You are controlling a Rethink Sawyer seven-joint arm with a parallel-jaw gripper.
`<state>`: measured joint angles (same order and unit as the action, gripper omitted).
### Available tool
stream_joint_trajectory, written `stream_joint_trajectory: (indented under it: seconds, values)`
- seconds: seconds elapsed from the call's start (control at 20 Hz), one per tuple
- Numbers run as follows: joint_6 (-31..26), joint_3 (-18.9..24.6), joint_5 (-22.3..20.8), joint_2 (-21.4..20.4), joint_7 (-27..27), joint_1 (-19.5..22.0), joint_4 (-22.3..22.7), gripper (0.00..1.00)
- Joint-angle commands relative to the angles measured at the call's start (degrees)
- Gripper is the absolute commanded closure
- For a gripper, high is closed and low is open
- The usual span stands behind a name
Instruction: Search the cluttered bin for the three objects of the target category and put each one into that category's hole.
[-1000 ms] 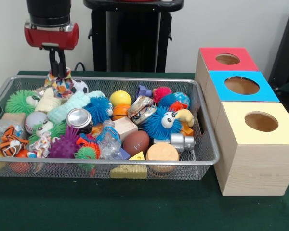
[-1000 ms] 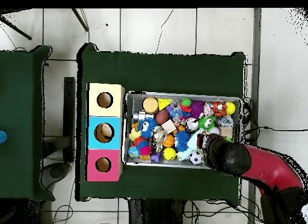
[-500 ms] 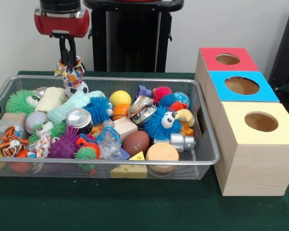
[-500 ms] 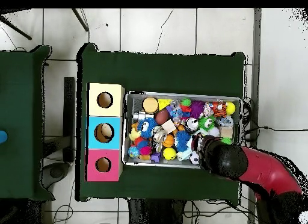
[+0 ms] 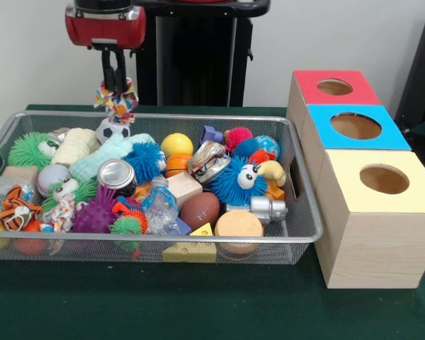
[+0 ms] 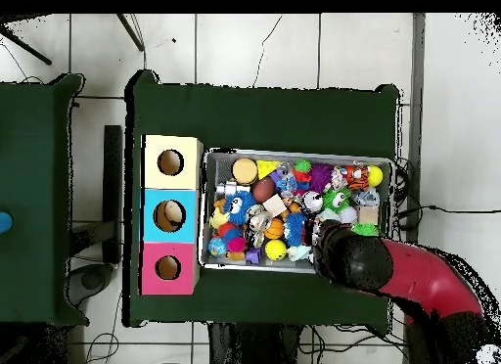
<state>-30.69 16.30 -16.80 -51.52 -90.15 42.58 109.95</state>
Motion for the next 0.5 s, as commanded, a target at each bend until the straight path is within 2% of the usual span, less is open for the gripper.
stream_joint_trajectory:
  seconds: [0.05, 0.25, 0.5]
  values:
    - [-7.1, 0.5, 3.8, -3.6, -6.6, -4.2, 4.3, 1.00]
    - [-7.7, -1.6, 4.9, -6.9, -9.0, -7.7, 5.1, 1.00]
    - [-9.6, -5.0, 3.6, -9.4, -10.6, -12.4, 2.2, 1.00]
